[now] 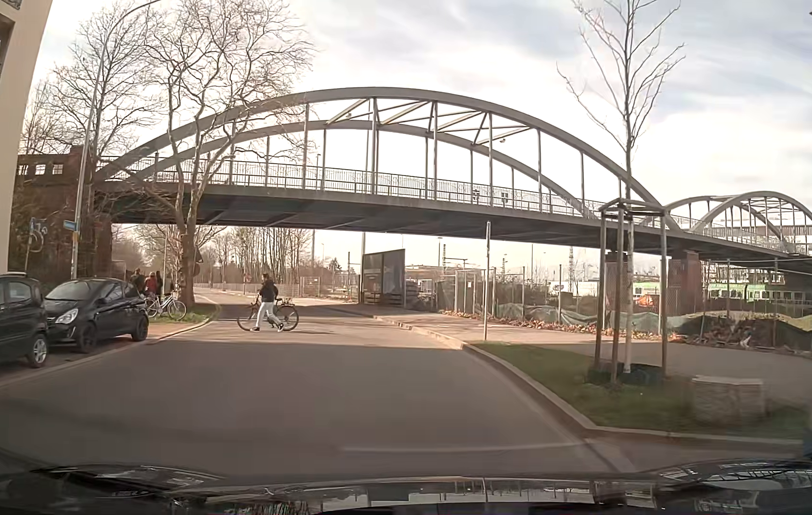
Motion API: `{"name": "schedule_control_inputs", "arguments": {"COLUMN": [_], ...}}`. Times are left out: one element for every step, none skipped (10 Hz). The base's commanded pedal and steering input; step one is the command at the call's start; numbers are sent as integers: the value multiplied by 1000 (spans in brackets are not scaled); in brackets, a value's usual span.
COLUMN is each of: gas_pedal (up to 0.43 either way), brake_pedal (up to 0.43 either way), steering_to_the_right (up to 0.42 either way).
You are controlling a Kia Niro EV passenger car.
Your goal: Follow the waypoints while adhering to traffic rules and regulations
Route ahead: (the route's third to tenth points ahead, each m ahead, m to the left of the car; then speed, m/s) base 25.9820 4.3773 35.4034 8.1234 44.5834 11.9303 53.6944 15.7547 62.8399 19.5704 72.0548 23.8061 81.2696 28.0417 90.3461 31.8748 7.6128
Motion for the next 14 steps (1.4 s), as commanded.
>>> {"name": "schedule_control_inputs", "arguments": {"gas_pedal": [157, 189, 197, 220, 220, 220, 228, 240, 240, 240, 240, 240, 240, 240], "brake_pedal": [0, 0, 0, 0, 0, 0, 0, 0, 0, 0, 0, 0, 0, 0], "steering_to_the_right": [-24, -28, -33, -37, -40, -43, -46, -47, -50, -52, -53, -55, -57, -57]}}
